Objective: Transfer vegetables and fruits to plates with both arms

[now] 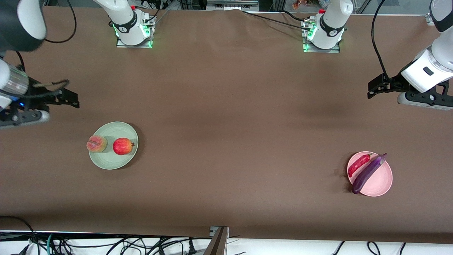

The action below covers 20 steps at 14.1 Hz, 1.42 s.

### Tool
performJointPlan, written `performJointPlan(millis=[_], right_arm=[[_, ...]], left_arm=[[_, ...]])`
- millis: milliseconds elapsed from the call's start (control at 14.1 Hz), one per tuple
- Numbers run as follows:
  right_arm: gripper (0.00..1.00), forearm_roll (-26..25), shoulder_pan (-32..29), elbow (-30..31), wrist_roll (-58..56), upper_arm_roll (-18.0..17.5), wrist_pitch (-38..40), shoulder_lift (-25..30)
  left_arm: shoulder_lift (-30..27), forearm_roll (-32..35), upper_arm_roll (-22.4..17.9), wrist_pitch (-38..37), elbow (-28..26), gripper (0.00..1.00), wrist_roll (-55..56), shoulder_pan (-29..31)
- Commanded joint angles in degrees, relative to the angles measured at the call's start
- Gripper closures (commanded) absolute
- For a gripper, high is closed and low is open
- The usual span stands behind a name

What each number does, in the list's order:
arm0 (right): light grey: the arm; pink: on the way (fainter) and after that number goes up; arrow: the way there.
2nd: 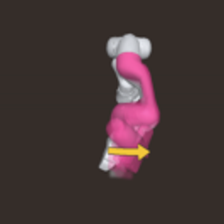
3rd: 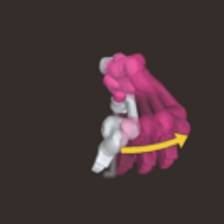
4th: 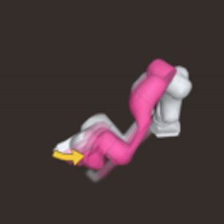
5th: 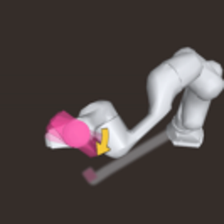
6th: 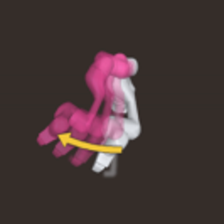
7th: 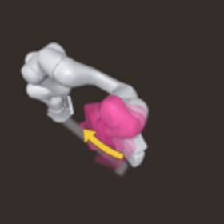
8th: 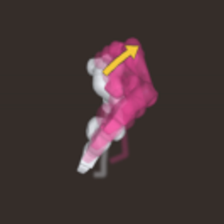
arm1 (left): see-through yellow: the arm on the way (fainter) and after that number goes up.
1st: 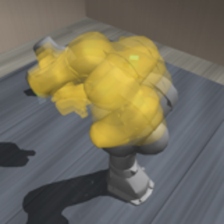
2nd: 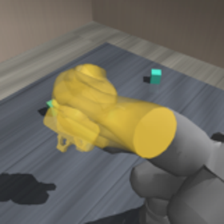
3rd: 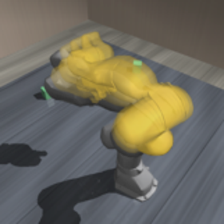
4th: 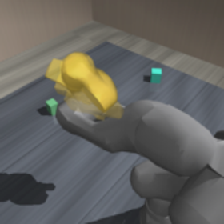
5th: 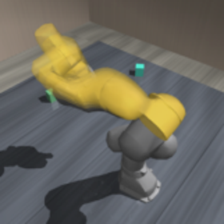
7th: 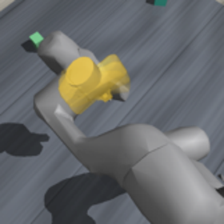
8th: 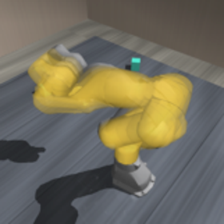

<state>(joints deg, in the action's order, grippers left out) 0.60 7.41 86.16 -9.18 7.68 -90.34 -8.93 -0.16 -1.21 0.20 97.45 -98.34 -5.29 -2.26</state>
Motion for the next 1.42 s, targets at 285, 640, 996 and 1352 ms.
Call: performJointPlan(millis=[285, 640, 996, 1352], right_arm=[[0.00, -0.3, -2.7, 4.8, -0.7, -0.8, 1.0, 5.1], [0.00, -3.9, -2.7, 4.3, 0.1, -4.3, 0.1, 3.7], [0.00, -3.5, -3.2, 4.6, 0.2, -4.3, -0.3, 4.4], [0.00, -3.2, -3.2, 5.2, 0.3, -4.3, -0.1, 4.8]], left_arm=[[0.5, 0.2, 0.2, -1.5, 1.6, 0.00, -0.7, -0.1], [0.5, 0.3, 0.3, -1.5, 1.6, 0.00, -0.6, -0.1], [0.4, 1.8, 1.9, -1.5, 1.7, 0.00, -0.6, 0.0], [0.4, 1.8, 1.9, -1.5, 1.6, 0.00, -0.6, 0.0]])
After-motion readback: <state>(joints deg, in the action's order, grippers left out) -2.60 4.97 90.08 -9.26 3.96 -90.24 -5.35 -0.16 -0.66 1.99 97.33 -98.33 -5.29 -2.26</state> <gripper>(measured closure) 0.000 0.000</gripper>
